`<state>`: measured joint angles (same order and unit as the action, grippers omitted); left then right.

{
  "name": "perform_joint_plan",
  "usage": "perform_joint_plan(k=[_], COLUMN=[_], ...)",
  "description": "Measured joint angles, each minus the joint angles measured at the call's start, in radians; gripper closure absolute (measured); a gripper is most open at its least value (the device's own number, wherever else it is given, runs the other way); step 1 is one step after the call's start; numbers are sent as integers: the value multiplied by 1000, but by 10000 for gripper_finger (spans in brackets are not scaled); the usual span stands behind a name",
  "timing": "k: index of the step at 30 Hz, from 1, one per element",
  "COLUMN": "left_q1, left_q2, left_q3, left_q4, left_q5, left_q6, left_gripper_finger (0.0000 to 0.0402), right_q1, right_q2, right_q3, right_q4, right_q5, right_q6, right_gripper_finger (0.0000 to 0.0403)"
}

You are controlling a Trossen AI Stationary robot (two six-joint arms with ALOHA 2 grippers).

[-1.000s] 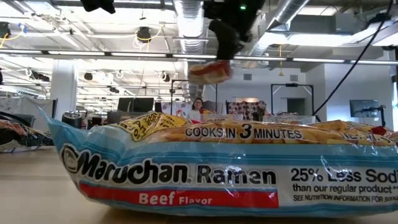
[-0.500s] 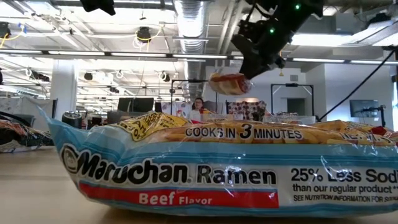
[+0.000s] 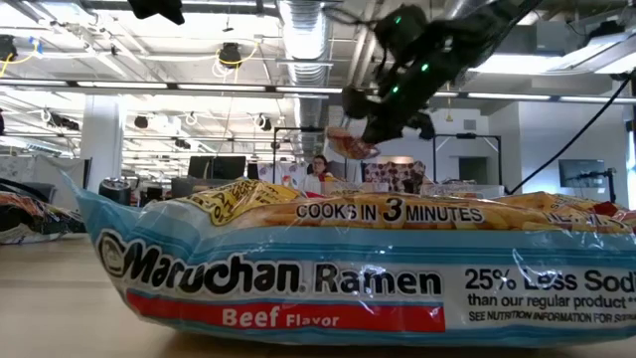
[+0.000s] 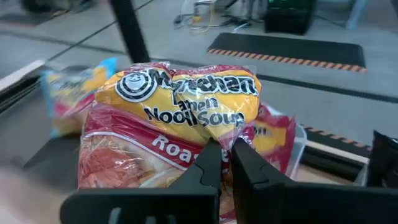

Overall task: Sort Maruchan noodles
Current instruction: Put the red noodle pack into the left transparent bin

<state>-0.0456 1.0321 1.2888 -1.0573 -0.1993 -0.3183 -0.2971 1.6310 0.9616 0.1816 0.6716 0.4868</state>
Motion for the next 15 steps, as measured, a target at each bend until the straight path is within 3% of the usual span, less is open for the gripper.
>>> perform_joint_plan(k=[8, 15], left_q1=[0, 0], left_q2=[0, 0], left_q3=[0, 0], left_q4=[-2, -2], left_q5=[-9, -11], left_q6=[0, 0], left_gripper_finger=[280, 280], right_q1=[-34, -66], right_q2=[129, 190], right_q3=[81, 144], right_q4=[11, -83], right_q5=[46, 63], right_q6=[23, 45], right_gripper_finger=[381, 382])
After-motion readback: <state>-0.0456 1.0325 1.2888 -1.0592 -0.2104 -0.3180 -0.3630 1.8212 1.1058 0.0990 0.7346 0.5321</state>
